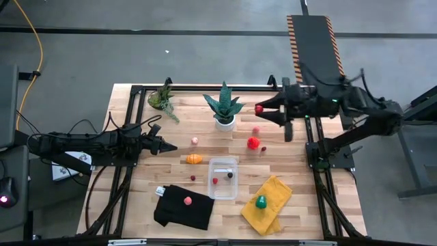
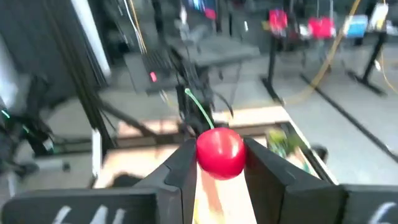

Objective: Pick and placing Produce into tupperware
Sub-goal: Put the bottom right cherry into the transparent container

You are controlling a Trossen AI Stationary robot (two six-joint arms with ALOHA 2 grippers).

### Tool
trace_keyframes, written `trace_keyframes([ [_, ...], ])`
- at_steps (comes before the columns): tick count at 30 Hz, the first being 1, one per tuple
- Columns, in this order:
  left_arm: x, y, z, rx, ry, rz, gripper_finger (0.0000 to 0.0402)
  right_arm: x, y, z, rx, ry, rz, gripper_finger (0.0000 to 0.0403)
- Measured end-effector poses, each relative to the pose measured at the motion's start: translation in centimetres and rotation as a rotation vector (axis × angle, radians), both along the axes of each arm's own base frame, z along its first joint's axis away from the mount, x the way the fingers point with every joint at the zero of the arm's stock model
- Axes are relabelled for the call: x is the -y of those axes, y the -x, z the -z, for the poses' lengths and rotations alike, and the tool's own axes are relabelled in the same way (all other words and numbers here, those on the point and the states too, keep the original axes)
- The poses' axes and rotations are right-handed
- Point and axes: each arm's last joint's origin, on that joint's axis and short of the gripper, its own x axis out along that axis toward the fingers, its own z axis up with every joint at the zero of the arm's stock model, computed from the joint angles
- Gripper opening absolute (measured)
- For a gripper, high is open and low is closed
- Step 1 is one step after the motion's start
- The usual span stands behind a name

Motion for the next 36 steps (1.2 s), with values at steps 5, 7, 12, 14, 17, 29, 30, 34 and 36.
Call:
trace_keyframes([
  [5,0.0,0.0,0.0,0.000,-0.001,0.000,0.0001,0.1,-2.0,-0.3,-0.163,0.013,0.013,0.0094],
  [7,0.0,0.0,0.0,0.000,-0.001,0.000,0.0001,0.0,-3.3,0.1,-0.234,0.018,0.012,0.0094],
  [12,0.0,0.0,0.0,0.000,-0.002,0.001,0.0001,-0.2,-6.1,1.2,-0.383,0.028,0.009,0.0094],
  [14,0.0,0.0,0.0,0.000,-0.003,0.001,0.0001,-0.3,-7.3,2.0,-0.452,0.032,0.006,0.0094],
  [17,0.0,0.0,0.0,0.000,-0.003,0.002,0.0001,-0.5,-8.9,2.9,-0.524,0.035,-0.002,0.0094],
  [29,0.0,0.0,0.0,0.000,-0.004,0.001,0.0001,-1.3,-13.6,7.2,-0.716,0.005,-0.088,0.0094],
  [30,0.0,0.0,0.0,0.000,-0.004,0.001,0.0001,-1.4,-14.0,7.8,-0.743,0.002,-0.095,0.0094],
  [34,0.0,0.0,0.0,0.000,-0.004,0.002,0.0001,-1.7,-15.4,10.1,-0.844,-0.015,-0.126,0.0094],
  [36,0.0,0.0,0.0,0.000,-0.008,0.003,0.0001,-2.0,-16.2,11.2,-0.881,-0.022,-0.145,0.0094],
])
